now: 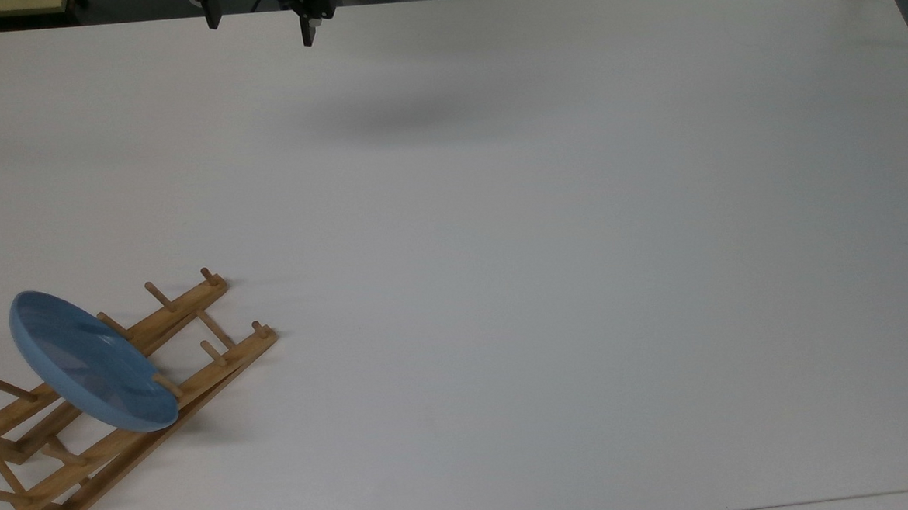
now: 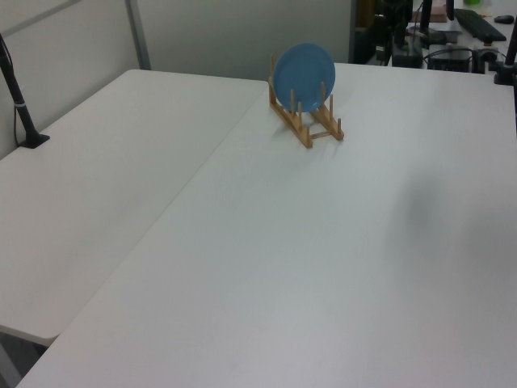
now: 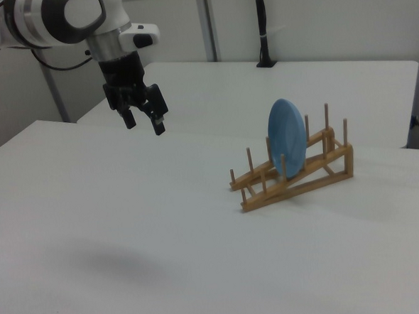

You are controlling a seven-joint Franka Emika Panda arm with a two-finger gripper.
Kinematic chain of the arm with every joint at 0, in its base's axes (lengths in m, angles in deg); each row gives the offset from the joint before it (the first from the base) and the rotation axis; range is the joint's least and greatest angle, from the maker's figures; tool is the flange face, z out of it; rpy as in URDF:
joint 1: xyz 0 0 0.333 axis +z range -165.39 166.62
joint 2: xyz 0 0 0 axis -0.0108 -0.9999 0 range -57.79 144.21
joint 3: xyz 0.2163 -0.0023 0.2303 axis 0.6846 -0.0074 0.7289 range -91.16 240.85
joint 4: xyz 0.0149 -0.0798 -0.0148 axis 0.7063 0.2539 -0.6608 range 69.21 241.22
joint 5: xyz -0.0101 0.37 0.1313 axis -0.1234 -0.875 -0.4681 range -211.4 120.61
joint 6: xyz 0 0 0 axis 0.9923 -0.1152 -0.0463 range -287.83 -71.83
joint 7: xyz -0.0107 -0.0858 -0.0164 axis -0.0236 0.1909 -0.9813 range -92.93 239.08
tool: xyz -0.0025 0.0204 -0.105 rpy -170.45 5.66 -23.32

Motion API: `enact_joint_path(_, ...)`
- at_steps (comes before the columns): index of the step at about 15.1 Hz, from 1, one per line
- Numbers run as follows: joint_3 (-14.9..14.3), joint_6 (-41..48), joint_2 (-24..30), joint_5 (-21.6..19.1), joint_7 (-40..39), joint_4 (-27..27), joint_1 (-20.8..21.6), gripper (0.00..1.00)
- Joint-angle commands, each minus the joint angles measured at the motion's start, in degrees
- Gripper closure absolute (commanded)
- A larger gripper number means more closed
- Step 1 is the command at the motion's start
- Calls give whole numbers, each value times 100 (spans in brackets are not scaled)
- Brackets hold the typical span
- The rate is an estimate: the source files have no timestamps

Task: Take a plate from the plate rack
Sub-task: 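Move the open gripper toward the blue plate in the wooden rack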

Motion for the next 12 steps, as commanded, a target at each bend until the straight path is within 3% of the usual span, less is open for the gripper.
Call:
enact_joint_path(1, -128, -783, -175, -45, -152, -12, -129, 0)
enact_joint_path(5, -146, -2128, -562, 322, -160, -47, -656, 0)
enact_joint_path(8, -251, -3129, -1158, 623, -309, -196, -1060, 0)
enact_joint_path(11, -584, -4255, -1879, 623, -310, -582, -1184, 0)
enact_joint_path(12, -689, -4571, -2047, 623, -319, -627, -1184, 8)
